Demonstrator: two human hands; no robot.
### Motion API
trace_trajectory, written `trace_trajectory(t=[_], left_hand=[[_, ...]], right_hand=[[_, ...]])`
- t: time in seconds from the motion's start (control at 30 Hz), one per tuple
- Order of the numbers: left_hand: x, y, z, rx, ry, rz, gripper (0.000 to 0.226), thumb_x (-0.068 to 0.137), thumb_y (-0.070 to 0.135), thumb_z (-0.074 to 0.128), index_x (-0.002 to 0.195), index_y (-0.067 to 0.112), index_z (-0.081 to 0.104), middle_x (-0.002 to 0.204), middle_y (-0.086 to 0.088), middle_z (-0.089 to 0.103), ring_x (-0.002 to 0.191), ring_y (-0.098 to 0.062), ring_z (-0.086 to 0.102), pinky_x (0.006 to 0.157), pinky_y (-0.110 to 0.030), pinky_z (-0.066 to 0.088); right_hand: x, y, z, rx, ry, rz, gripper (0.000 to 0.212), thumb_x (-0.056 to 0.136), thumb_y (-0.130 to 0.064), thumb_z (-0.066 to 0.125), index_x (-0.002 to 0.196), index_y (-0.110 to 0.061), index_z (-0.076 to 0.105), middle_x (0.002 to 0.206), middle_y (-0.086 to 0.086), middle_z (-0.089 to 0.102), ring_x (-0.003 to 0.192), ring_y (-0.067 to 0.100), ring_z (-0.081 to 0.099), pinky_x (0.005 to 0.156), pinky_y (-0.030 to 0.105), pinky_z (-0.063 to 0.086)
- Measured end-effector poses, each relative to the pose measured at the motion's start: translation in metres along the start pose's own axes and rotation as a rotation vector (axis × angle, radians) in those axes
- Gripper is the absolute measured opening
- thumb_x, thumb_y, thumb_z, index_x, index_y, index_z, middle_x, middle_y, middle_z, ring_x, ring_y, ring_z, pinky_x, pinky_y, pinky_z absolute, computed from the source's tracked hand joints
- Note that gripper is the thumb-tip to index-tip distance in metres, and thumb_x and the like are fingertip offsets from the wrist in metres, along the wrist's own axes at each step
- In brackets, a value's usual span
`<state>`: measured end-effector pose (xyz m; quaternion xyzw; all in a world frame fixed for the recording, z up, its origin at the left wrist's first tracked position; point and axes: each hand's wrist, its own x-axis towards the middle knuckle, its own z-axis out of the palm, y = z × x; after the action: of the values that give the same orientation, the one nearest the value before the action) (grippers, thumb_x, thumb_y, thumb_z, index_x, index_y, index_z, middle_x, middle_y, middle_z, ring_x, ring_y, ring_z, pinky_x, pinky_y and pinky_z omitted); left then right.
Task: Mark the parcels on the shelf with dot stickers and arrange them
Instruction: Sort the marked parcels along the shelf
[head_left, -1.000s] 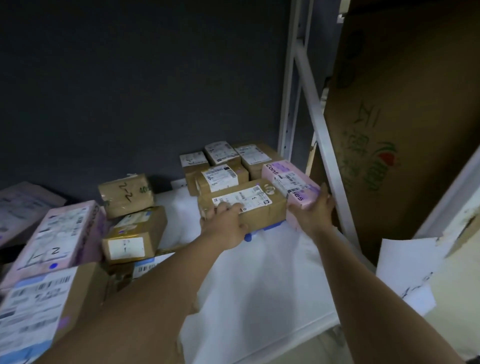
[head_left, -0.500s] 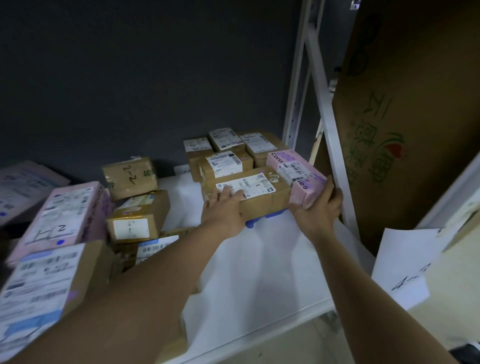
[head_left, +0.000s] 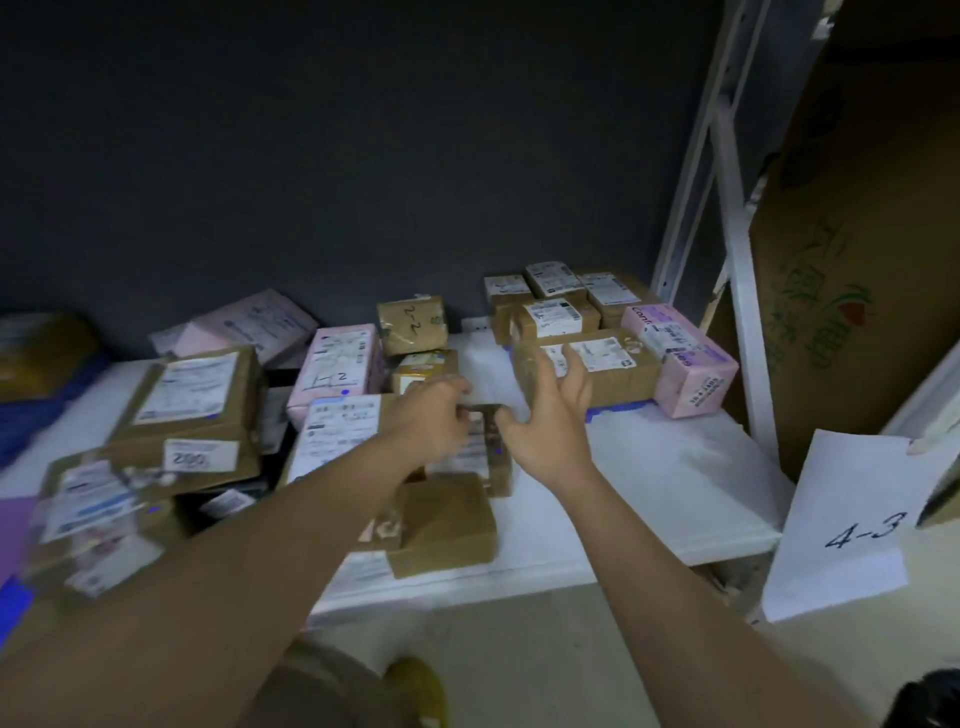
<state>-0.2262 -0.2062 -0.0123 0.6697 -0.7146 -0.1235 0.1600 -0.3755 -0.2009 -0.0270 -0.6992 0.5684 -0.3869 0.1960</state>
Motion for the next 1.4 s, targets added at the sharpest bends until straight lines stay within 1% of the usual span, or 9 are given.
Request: trace_trajectory(t=[0.13,0.3,0.53,0.73,0.8,0.93,1.03,1.13,1.4], left_hand=[[-0.031,-0.047,-0.030,0.005,0.065,-0.044,0.036,0.087,0.015,0.056,0.123,0.020,0.059,0.127,-0.012,0.057,0.119,-0.033,0.051,0.097,-0.039,0.044],[-0.065,-0.091,-0.053,-0.055,-0.021,-0.218,0.047,0.093,0.028,0.053,0.136,0.011,0.046,0.139,-0.014,0.046,0.127,-0.031,0.044,0.104,-0.038,0.039],[-0.097,-0.104,-0.044,-0.347,-0.135,-0.368,0.045,0.098,0.042,0.040,0.133,0.016,0.051,0.130,-0.006,0.058,0.114,-0.025,0.055,0.092,-0.029,0.043],[-0.119,-0.091,-0.059,-0.651,-0.031,-0.330,0.042,0.100,0.037,0.039,0.140,0.022,0.039,0.129,0.007,0.055,0.109,-0.017,0.055,0.078,-0.020,0.045],[-0.127,-0.088,-0.071,-0.744,-0.032,-0.302,0.047,0.100,0.039,0.041,0.143,0.026,0.031,0.124,0.012,0.052,0.102,-0.011,0.052,0.073,-0.017,0.045],[-0.136,-0.089,-0.085,-0.879,-0.030,-0.255,0.058,0.097,0.047,0.040,0.147,0.034,0.014,0.131,0.013,0.045,0.108,-0.010,0.049,0.097,-0.032,0.041],[-0.140,-0.087,-0.094,-0.885,-0.044,-0.219,0.062,0.095,0.052,0.042,0.145,0.039,0.008,0.133,0.015,0.043,0.110,-0.012,0.052,0.096,-0.036,0.046],[-0.145,-0.090,-0.107,-0.955,0.006,-0.219,0.062,0.093,0.051,0.046,0.143,0.036,0.011,0.130,0.011,0.046,0.109,-0.011,0.053,0.084,-0.029,0.045],[-0.173,-0.125,-0.150,-1.020,0.126,-0.287,0.054,0.089,0.052,0.054,0.128,0.038,0.021,0.112,0.014,0.057,0.099,-0.013,0.063,0.094,-0.042,0.051]], right_hand=[[-0.020,-0.043,0.028,0.012,-0.255,0.082,0.060,0.089,-0.035,0.059,0.142,-0.027,0.031,0.153,0.006,0.012,0.142,0.026,0.006,0.112,0.036,0.021],[-0.036,-0.070,0.065,0.048,-0.531,0.446,0.086,0.084,-0.074,0.039,0.151,-0.024,0.017,0.156,0.005,0.025,0.142,0.031,0.025,0.113,0.046,0.026],[-0.052,-0.083,0.077,0.093,-0.472,0.535,0.070,0.087,-0.073,0.029,0.123,-0.020,0.056,0.122,0.004,0.058,0.108,0.024,0.052,0.095,0.039,0.042],[-0.061,-0.070,0.081,0.332,-0.376,0.536,0.062,0.062,-0.087,0.031,0.092,-0.046,0.067,0.114,-0.012,0.066,0.109,0.017,0.059,0.101,0.045,0.043],[-0.063,-0.067,0.079,0.438,-0.334,0.537,0.051,0.066,-0.082,0.030,0.090,-0.055,0.066,0.110,-0.009,0.069,0.106,0.019,0.062,0.099,0.049,0.045],[-0.078,-0.111,0.053,0.671,-0.324,0.522,0.042,0.095,-0.061,0.028,0.108,-0.042,0.063,0.111,-0.008,0.067,0.103,0.011,0.061,0.093,0.040,0.049],[-0.081,-0.128,0.042,0.759,-0.400,0.387,0.050,0.090,-0.066,0.034,0.134,-0.043,0.043,0.123,-0.015,0.059,0.110,0.005,0.055,0.095,0.042,0.047],[-0.080,-0.147,0.039,0.764,-0.373,0.291,0.050,0.095,-0.043,0.049,0.141,-0.045,0.031,0.127,-0.018,0.053,0.111,0.003,0.054,0.098,0.046,0.047],[-0.078,-0.198,0.067,0.847,-0.365,0.225,0.056,0.093,-0.026,0.056,0.142,-0.038,0.033,0.124,-0.013,0.056,0.110,0.010,0.058,0.097,0.047,0.050]])
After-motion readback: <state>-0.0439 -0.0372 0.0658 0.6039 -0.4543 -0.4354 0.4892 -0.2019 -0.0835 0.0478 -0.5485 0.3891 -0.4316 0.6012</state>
